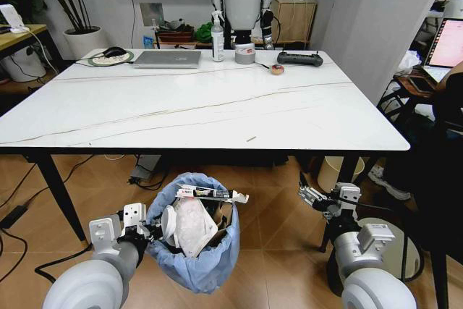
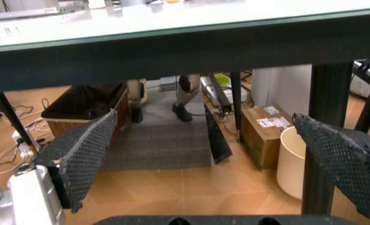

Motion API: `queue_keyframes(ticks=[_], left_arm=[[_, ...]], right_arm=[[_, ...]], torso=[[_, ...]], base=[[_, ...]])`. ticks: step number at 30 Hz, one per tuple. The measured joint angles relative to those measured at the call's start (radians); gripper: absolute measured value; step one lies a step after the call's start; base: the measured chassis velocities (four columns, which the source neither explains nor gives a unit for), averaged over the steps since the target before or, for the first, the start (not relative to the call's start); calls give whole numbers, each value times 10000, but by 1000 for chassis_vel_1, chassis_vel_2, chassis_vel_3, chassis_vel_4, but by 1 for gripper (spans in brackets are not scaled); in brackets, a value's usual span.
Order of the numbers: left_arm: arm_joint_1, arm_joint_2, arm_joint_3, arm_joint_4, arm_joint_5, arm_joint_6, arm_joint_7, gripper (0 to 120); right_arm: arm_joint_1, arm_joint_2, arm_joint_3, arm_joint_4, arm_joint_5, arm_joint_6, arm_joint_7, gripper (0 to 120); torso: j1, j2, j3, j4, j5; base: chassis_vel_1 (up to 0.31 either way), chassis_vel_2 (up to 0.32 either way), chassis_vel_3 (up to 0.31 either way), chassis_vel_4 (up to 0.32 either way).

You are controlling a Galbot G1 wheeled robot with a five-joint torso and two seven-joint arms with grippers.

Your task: Pick up the trash bin and place the trash from the table into it.

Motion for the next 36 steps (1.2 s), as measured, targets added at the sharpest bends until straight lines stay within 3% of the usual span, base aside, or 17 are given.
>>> queue_keyframes(ticks=[36], left_arm=[[-203,-126,100,302,-4,0,-12,0]], right_arm=[[146,44,-153,-127,58,-41,54,100]], torso=[[-557,-1484,-927,-1,0]], base=[[0,0,0,0]])
